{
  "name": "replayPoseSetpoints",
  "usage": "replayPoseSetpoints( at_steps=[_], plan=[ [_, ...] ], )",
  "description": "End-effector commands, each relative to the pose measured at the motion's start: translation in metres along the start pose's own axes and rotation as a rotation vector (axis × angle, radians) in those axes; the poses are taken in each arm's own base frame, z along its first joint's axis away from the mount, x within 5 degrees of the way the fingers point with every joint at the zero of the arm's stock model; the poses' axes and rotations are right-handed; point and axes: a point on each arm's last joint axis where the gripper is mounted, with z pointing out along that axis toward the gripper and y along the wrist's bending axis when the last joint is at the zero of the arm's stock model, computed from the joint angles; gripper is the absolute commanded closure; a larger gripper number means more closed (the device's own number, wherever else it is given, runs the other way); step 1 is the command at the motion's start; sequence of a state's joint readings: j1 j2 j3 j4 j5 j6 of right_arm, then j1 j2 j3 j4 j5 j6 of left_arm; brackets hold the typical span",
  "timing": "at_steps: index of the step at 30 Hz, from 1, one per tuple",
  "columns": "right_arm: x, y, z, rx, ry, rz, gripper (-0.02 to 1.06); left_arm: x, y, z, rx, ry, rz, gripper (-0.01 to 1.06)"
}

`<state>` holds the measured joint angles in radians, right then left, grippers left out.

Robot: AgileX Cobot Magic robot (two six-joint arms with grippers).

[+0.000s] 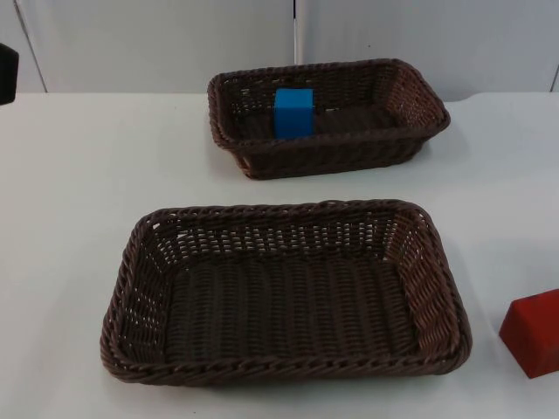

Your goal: Pick up one cube with the left hand and place it into the upper basket. Pick up one cube with the right hand and place it into the lower basket.

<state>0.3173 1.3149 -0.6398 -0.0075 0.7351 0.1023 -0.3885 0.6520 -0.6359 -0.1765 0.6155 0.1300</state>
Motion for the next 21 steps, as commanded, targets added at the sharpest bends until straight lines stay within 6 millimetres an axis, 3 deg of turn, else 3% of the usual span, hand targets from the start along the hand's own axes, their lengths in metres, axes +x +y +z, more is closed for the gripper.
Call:
replayPoseSetpoints(
  at_steps=[1,6,21],
  plan=[
    [-0.006,0.005,0.004,0.018,-0.034,-0.02,0.0,0.001,0.0,0.0,0.004,-0.006,-0.011,0.08],
    [-0.017,0.017,0.022,-0.006,-0.077,-0.046,0.0,0.0,0.0,0.0,0.004,-0.008,-0.011,0.08],
    [-0.04,0.024,0.066,-0.037,-0.204,-0.045,0.0,0.0,-0.001,0.0,0.006,-0.009,-0.014,0.08]
  ],
)
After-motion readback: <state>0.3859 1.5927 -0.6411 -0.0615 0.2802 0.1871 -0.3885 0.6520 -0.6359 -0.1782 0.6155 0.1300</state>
